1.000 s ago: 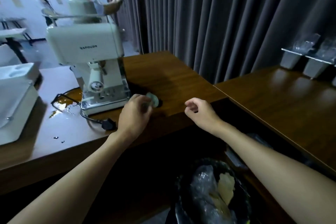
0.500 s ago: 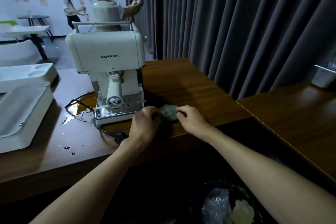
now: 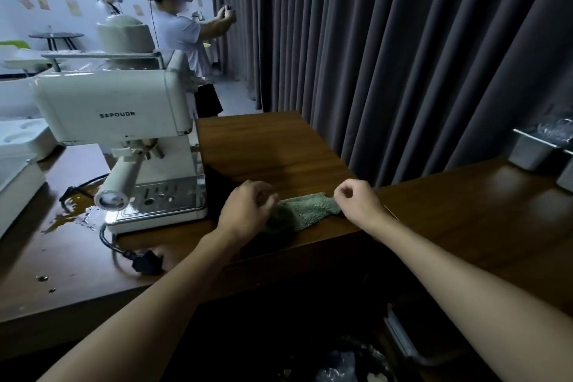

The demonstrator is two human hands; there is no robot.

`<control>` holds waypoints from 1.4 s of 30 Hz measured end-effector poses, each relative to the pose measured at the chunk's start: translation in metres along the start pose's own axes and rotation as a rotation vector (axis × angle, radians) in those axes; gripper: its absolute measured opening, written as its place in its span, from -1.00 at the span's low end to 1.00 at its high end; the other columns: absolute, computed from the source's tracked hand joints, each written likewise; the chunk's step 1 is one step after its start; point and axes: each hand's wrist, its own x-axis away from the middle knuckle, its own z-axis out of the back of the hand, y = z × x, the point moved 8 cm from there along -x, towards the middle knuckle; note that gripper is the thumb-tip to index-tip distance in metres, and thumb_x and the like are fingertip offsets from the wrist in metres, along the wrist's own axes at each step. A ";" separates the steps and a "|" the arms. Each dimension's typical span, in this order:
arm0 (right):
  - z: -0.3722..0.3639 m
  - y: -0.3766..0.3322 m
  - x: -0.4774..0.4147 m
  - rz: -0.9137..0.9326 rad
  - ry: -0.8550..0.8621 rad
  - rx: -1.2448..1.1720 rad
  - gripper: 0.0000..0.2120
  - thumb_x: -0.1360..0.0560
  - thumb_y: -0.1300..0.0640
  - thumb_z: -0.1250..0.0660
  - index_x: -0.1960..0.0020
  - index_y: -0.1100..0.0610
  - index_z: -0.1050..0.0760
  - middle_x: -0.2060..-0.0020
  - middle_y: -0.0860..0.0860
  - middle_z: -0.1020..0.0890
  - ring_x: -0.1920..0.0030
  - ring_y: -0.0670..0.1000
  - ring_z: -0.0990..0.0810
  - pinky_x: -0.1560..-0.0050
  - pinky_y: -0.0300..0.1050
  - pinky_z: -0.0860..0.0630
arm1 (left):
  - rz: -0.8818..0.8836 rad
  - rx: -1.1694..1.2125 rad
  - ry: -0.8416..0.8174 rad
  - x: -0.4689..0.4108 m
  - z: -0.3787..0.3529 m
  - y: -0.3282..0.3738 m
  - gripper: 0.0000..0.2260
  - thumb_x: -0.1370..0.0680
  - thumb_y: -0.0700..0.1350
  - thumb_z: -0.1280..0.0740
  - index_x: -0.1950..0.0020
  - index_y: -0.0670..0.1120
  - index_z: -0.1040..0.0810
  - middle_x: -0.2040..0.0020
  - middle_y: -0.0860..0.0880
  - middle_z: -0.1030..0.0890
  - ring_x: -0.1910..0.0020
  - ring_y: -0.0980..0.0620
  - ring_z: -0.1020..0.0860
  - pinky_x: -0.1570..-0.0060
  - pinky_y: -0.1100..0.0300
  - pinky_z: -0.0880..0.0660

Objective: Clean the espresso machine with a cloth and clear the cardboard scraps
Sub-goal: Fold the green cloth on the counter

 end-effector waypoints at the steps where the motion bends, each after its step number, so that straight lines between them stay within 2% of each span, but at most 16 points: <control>1: -0.003 0.005 -0.003 -0.009 -0.030 0.006 -0.90 -0.57 0.16 -0.28 0.02 0.16 -0.54 0.12 0.05 -0.60 0.14 0.02 -0.54 0.32 -0.19 -0.39 | 0.001 -0.026 -0.054 -0.001 -0.007 -0.001 -0.66 -0.62 0.03 -0.34 -0.31 -0.14 -0.58 -0.26 -0.11 -0.58 -0.21 -0.08 -0.56 -0.18 0.04 -0.53; 5: -0.025 0.010 -0.016 0.008 -0.153 0.029 -0.70 -0.55 0.05 -0.33 -0.23 0.14 -0.49 -0.01 0.03 -0.58 -0.05 0.04 -0.53 0.05 -0.17 -0.38 | 0.032 -0.195 -0.094 -0.005 -0.019 -0.013 -0.66 -0.59 0.10 -0.36 -0.29 -0.04 -0.60 -0.24 -0.11 -0.58 -0.22 -0.15 -0.54 -0.22 -0.11 -0.50; 8: -0.036 0.008 -0.023 0.035 -0.165 0.075 -0.66 -0.52 0.04 -0.37 -0.25 0.13 -0.49 0.00 0.02 -0.58 -0.08 0.05 -0.53 -0.03 -0.14 -0.42 | 0.062 -0.271 -0.109 -0.008 -0.021 -0.022 -0.82 -0.58 0.08 -0.37 -0.13 0.08 -0.65 -0.13 -0.02 -0.65 -0.17 -0.13 -0.56 -0.18 -0.17 -0.49; 12: -0.040 0.011 -0.030 0.013 -0.159 0.121 -0.83 -0.50 0.16 -0.38 -0.09 0.14 -0.61 -0.05 0.06 -0.62 -0.02 0.02 -0.55 0.03 -0.18 -0.44 | 0.023 -0.135 -0.051 -0.012 -0.018 -0.023 -0.91 -0.57 -0.03 -0.41 -0.05 0.04 -0.68 -0.02 0.06 -0.68 -0.04 -0.04 -0.62 -0.10 -0.13 -0.55; 16: -0.013 0.002 -0.034 0.039 -0.024 0.018 -0.93 -0.52 0.23 -0.31 0.10 0.11 -0.56 0.21 -0.02 -0.60 0.21 -0.01 -0.56 0.30 -0.18 -0.45 | -0.063 -0.044 0.058 -0.021 -0.005 -0.006 -0.88 -0.58 -0.08 -0.41 -0.09 -0.05 -0.66 -0.06 0.02 -0.66 -0.04 0.03 -0.60 -0.06 0.02 -0.57; 18: 0.002 0.002 -0.038 0.033 0.015 0.002 -0.93 -0.47 0.23 -0.28 0.16 0.16 -0.54 0.26 0.02 -0.59 0.23 0.02 -0.55 0.29 -0.15 -0.45 | -0.073 0.003 0.022 -0.029 -0.004 -0.001 -0.82 -0.58 -0.03 -0.40 -0.14 -0.05 -0.66 -0.08 0.04 -0.65 -0.05 0.08 -0.59 -0.02 0.16 -0.56; 22: 0.000 0.014 -0.044 0.010 -0.085 0.124 -0.87 -0.45 0.17 -0.27 0.25 0.16 -0.50 0.29 0.03 -0.57 0.19 0.03 -0.53 0.27 -0.14 -0.37 | -0.034 0.006 -0.058 -0.038 -0.012 -0.010 -0.80 -0.63 -0.02 -0.34 -0.15 -0.07 -0.67 -0.06 0.01 -0.68 0.00 0.08 -0.61 0.12 0.29 -0.49; 25: -0.012 0.019 -0.048 0.035 -0.111 0.138 -0.89 -0.52 0.09 -0.29 -0.01 0.07 -0.53 0.04 -0.05 -0.59 -0.02 0.04 -0.55 0.00 -0.09 -0.46 | -0.008 -0.091 -0.108 -0.041 -0.023 -0.024 -0.74 -0.62 0.02 -0.35 -0.19 -0.09 -0.65 -0.13 -0.05 -0.64 -0.04 -0.01 -0.61 -0.01 0.09 -0.57; 27: -0.026 0.016 -0.047 0.067 -0.219 0.155 -0.68 -0.56 0.04 -0.28 -0.31 -0.02 -0.46 -0.11 -0.13 -0.53 -0.15 0.01 -0.52 -0.25 0.02 -0.43 | 0.011 -0.146 -0.140 -0.044 -0.029 -0.030 -0.77 -0.60 0.07 -0.37 -0.11 -0.06 -0.66 -0.08 -0.05 -0.62 -0.01 -0.05 -0.60 -0.02 0.02 -0.57; 28: -0.030 0.015 -0.047 0.075 -0.249 0.178 -0.64 -0.56 0.04 -0.28 -0.36 -0.04 -0.43 -0.10 -0.15 -0.54 -0.16 0.00 -0.52 -0.30 0.07 -0.39 | 0.013 -0.151 -0.145 -0.045 -0.031 -0.032 -0.81 -0.59 0.06 -0.37 -0.02 -0.04 -0.65 -0.02 -0.04 -0.62 0.03 -0.04 -0.59 0.04 0.05 -0.55; 31: -0.033 0.013 -0.050 0.084 -0.262 0.263 -0.80 -0.54 0.07 -0.32 -0.15 -0.05 -0.57 0.12 -0.14 -0.59 -0.04 0.00 -0.56 -0.22 0.05 -0.45 | 0.016 -0.116 -0.172 -0.047 -0.031 -0.034 -0.77 -0.59 -0.05 -0.40 0.27 0.07 -0.53 0.25 0.11 -0.56 0.24 0.08 -0.52 0.30 0.29 -0.37; 32: -0.033 0.012 -0.050 0.090 -0.263 0.290 -0.89 -0.53 0.08 -0.33 -0.02 -0.07 -0.59 0.17 -0.13 -0.58 -0.02 0.01 -0.57 -0.20 0.04 -0.47 | 0.014 -0.118 -0.175 -0.048 -0.028 -0.035 -0.75 -0.59 -0.08 -0.41 0.29 0.07 -0.53 0.28 0.11 -0.56 0.27 0.10 -0.52 0.34 0.33 -0.32; 34: -0.030 0.012 -0.052 0.090 -0.254 0.277 -0.90 -0.52 0.08 -0.33 0.14 -0.10 -0.54 0.18 -0.13 -0.59 -0.02 0.00 -0.58 -0.18 0.03 -0.49 | 0.023 -0.133 -0.193 -0.051 -0.027 -0.041 -0.84 -0.57 -0.10 -0.42 0.20 -0.05 -0.61 0.20 0.03 -0.63 0.20 0.05 -0.58 0.31 0.29 -0.36; 38: -0.012 0.011 -0.059 0.112 -0.124 0.139 -0.92 -0.56 0.11 -0.30 0.09 -0.03 -0.49 0.09 -0.05 -0.60 0.01 0.01 -0.57 -0.02 -0.02 -0.53 | 0.001 -0.056 -0.123 -0.056 -0.011 -0.034 -0.89 -0.61 -0.10 -0.37 0.12 -0.04 -0.57 0.13 0.02 -0.63 0.09 -0.02 -0.62 0.23 0.20 -0.46; 40: 0.005 0.003 -0.063 0.150 -0.011 0.043 -0.95 -0.56 0.18 -0.30 0.03 0.05 -0.51 0.05 0.00 -0.60 0.00 0.01 -0.57 0.09 -0.14 -0.49 | -0.018 0.085 0.007 -0.057 0.008 -0.020 -0.94 -0.63 -0.11 -0.33 0.05 -0.03 -0.54 0.09 0.03 -0.63 0.07 0.06 -0.60 0.14 0.18 -0.52; 42: 0.024 -0.008 -0.065 0.207 0.085 -0.045 -0.88 -0.56 0.25 -0.30 -0.07 0.10 -0.51 0.00 0.00 -0.59 -0.02 -0.02 -0.55 0.15 -0.31 -0.42 | -0.035 0.236 0.100 -0.058 0.027 -0.003 -0.94 -0.64 -0.11 -0.31 0.03 0.01 -0.50 0.06 0.09 -0.61 0.04 0.17 -0.57 0.11 0.28 -0.50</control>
